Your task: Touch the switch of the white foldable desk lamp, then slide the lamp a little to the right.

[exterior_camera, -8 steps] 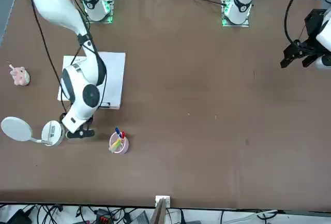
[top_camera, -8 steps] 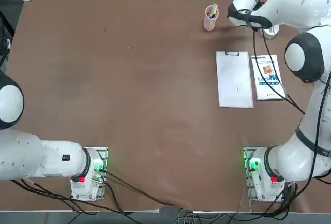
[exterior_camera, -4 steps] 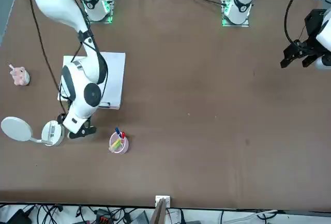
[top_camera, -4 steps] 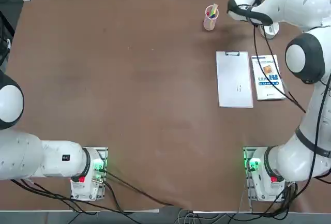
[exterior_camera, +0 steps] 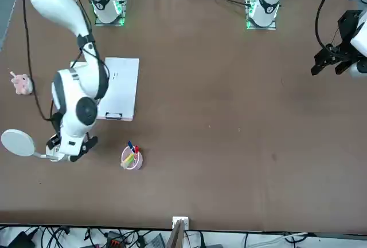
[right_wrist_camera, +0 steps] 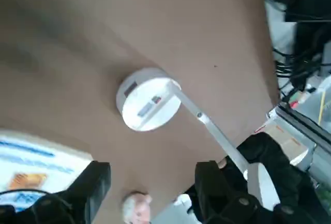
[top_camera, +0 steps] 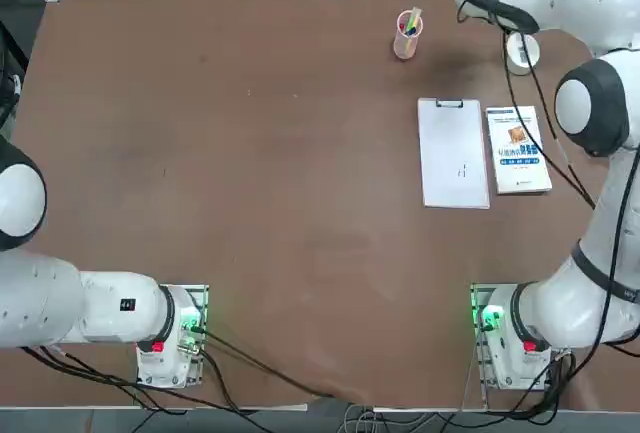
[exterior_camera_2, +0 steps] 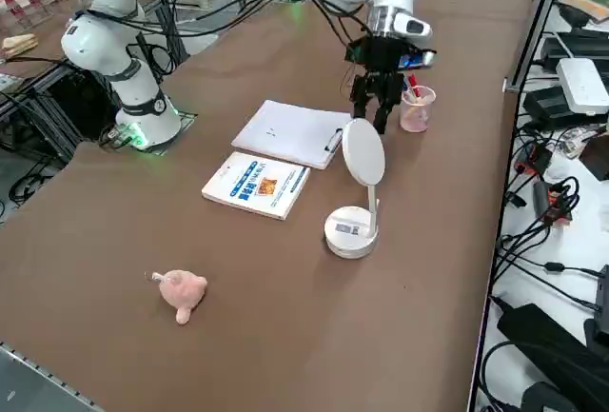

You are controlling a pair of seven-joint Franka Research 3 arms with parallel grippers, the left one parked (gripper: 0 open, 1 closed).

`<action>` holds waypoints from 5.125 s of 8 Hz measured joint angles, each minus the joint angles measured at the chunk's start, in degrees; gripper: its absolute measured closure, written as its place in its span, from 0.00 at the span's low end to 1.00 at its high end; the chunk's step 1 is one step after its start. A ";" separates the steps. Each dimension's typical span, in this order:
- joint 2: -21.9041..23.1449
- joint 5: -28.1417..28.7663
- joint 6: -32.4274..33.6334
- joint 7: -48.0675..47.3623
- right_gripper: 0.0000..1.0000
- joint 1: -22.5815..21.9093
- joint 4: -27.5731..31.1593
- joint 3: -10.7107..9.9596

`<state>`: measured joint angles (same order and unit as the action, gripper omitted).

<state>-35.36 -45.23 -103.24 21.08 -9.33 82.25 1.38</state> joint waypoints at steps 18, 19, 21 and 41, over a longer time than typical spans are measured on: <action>-13.87 -18.27 -4.54 26.93 0.00 1.89 -8.01 0.52; -14.04 -18.88 -4.58 27.21 0.00 2.30 -8.02 0.40; -14.77 -20.67 -4.81 27.77 0.00 3.15 -8.02 0.17; -15.11 -6.73 6.31 33.42 0.85 10.32 -12.79 -0.11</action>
<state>-50.47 -51.96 -96.93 54.50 0.99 69.45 1.27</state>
